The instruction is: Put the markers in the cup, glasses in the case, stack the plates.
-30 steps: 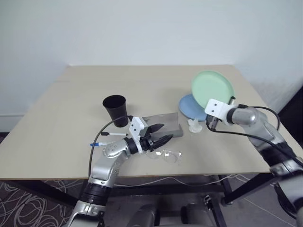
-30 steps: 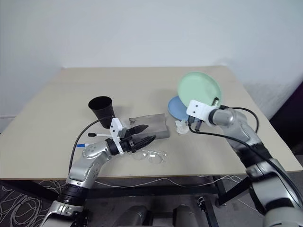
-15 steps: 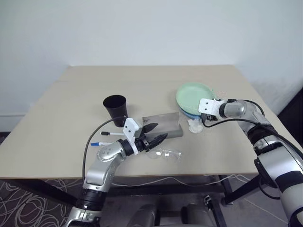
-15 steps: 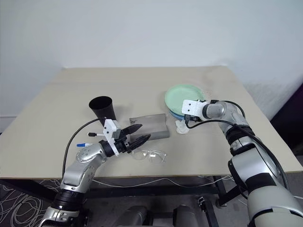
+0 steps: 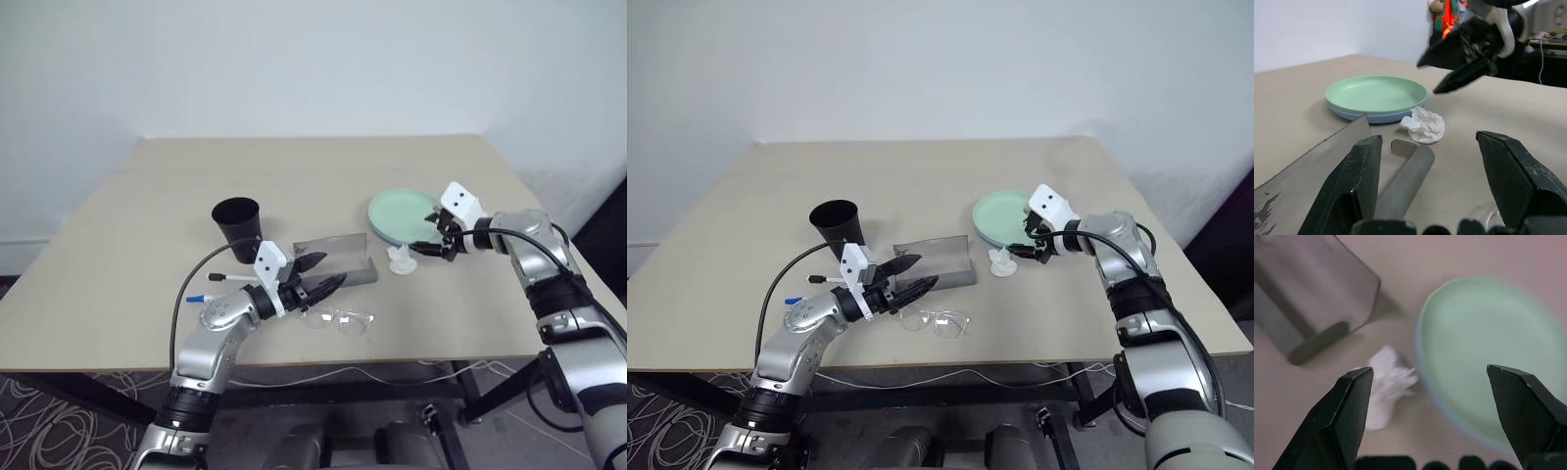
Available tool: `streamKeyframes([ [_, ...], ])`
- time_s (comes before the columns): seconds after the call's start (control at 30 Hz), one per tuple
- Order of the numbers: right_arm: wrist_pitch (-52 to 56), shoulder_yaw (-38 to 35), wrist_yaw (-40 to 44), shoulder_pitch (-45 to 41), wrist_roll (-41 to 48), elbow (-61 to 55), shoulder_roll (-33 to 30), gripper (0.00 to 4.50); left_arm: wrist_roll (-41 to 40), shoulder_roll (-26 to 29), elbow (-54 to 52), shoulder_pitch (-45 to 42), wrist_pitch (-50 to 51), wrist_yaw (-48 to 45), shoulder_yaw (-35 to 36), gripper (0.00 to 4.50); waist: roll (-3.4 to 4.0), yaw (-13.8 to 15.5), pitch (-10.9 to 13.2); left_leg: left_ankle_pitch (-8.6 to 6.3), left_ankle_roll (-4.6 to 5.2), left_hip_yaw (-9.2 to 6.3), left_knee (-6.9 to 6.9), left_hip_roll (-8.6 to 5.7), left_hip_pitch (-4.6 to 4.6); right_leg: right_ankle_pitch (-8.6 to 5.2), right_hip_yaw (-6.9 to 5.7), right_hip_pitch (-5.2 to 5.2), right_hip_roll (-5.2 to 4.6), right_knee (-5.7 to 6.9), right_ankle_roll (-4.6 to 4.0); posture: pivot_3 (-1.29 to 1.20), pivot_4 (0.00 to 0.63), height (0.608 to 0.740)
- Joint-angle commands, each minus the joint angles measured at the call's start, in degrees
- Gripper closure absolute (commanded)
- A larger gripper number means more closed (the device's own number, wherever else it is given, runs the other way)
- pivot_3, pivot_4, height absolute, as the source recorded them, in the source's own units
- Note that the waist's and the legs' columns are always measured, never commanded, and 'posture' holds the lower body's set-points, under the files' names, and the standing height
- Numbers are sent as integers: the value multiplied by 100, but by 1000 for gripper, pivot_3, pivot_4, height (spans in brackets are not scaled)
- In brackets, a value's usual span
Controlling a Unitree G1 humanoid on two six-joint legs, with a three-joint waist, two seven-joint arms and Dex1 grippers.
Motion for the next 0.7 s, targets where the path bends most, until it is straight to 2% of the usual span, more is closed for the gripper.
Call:
streamKeyframes([
  [0.03, 837, -313, -289, 54, 334, -468, 194, 477, -58, 69, -38, -195, -35, -83, 126, 1249, 1, -5, -1, 0, 0, 0, 0, 1, 0, 1, 0, 0, 0, 0, -2, 0, 0, 740],
  [0.23, 1251, -287, -574, 255, 443, -652, 536, 477, -89, 189, -14, -200, -5, -138, 201, 1249, 3, -3, -1, 0, 0, -1, -1, 2, 0, 4, -2, -4, 2, 0, -1, 0, 0, 740],
  [0.5, 939, -64, -1016, 201, 219, -122, 836, 477, -97, 228, -158, -132, 97, -104, 208, 1249, 3, -2, -2, 0, -1, 0, -1, -1, 0, 5, -3, -3, 1, -2, 1, 0, 0, 740],
  [0.6, 785, 60, -1096, 226, 98, 9, 810, 1088, -88, 233, -201, -97, 116, -81, 219, 1249, 3, -4, -2, 0, 0, 2, -1, -1, 0, 5, -2, -3, 1, -2, 1, 0, 0, 740],
  [0.7, 675, 110, -1052, 250, 50, -13, 765, 2126, -85, 231, -231, -73, 126, -64, 228, 1249, 3, -4, -2, 0, -1, 1, -1, -1, 0, 6, -1, -4, 1, -2, 1, 0, 0, 740],
])
